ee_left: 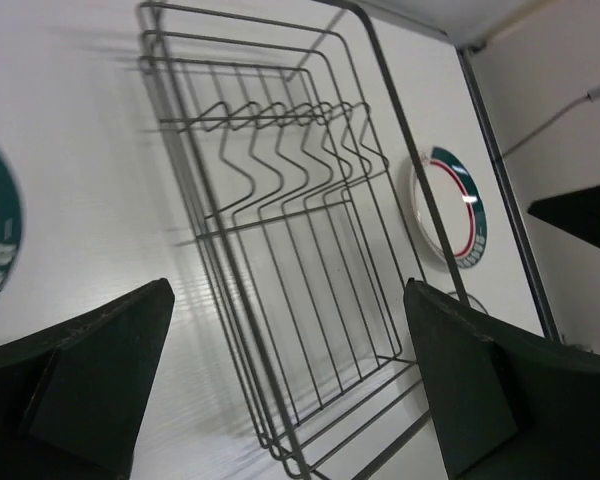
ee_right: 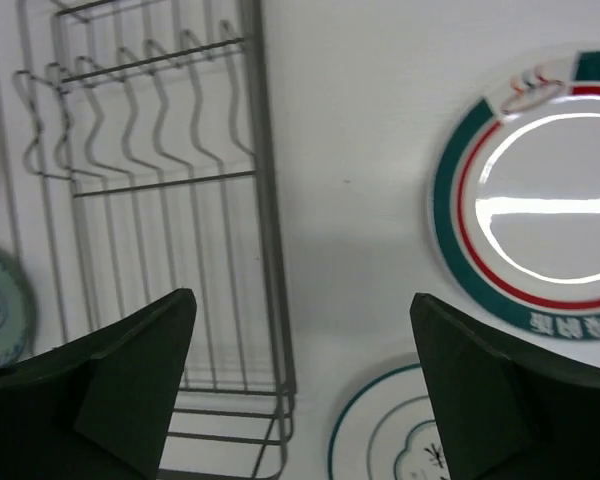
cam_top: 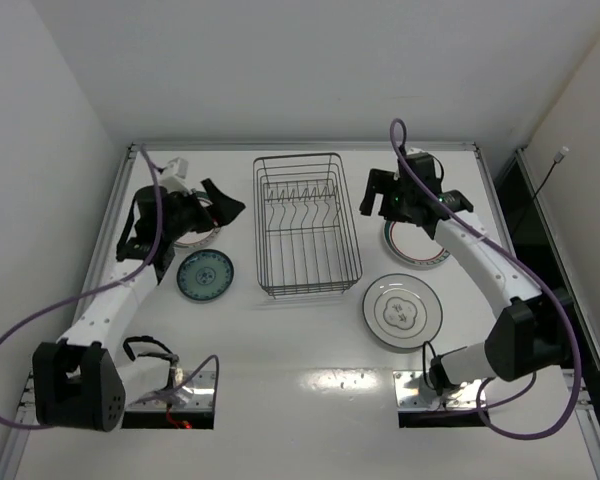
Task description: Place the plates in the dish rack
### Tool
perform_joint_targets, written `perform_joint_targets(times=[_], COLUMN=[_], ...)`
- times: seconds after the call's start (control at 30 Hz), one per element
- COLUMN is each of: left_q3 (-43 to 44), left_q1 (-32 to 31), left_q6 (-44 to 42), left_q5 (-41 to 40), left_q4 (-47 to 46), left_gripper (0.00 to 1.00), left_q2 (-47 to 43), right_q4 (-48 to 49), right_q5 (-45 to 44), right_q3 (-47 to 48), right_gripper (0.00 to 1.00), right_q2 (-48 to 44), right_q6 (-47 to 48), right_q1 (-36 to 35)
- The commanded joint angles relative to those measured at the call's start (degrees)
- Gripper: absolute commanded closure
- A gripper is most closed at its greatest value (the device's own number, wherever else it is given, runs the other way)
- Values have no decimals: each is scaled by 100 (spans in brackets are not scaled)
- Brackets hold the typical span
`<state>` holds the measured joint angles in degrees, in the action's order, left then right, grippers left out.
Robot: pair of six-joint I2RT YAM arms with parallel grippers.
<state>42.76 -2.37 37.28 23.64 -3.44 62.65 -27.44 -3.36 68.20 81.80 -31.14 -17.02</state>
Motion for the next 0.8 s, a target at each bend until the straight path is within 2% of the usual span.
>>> perform_joint_targets(times=[0.0,0.1,0.17,0.2,0.23,0.27,0.3,0.37,0.4,0.5,0.6,0.77], left_q3=[750,900,900,900,900,900,900,900,848,848,961,1067], left_q1=[-535,-650,-651,-651,-651,-651,-651,-651,-651,-589,-519,-369], left_q6=[-694,-827,-897,-898,-967,-968,-1038,-1038,-1038,-1038,-1100,-1153], left_q5=[238,185,185,185,185,185,185,185,185,334,387,571], left_q4=[113,168,168,168,229,230,230,230,230,178,230,353], left_gripper=[0,0,0,0,0,0,0,0,0,0,0,0], left_q2=[501,827,993,994,1073,1074,1134,1197,1249,1372,1504,1688], right_q4=[-314,-490,-490,-377,-158,-61,-7,-7,-7,212,266,248], right_q5=[-788,-869,-782,-624,-40,271,700,967,1229,1888,2171,2304], right_q3=[-114,-167,-464,-588,-737,-1008,-1089,-1195,-1195,-1362,-1310,-1511], right_gripper=[11,0,0,2,5,7,11,16,16,17,17,18], right_q2=[-322,-506,-664,-726,-727,-796,-745,-596,-421,-61,344,934], right_q6=[-86,-33,-85,-86,-86,-86,-86,-86,-86,-322,-437,-507], right_q1=[216,478,785,1005,1277,1889,2191,2718,3208,3948,4319,4514])
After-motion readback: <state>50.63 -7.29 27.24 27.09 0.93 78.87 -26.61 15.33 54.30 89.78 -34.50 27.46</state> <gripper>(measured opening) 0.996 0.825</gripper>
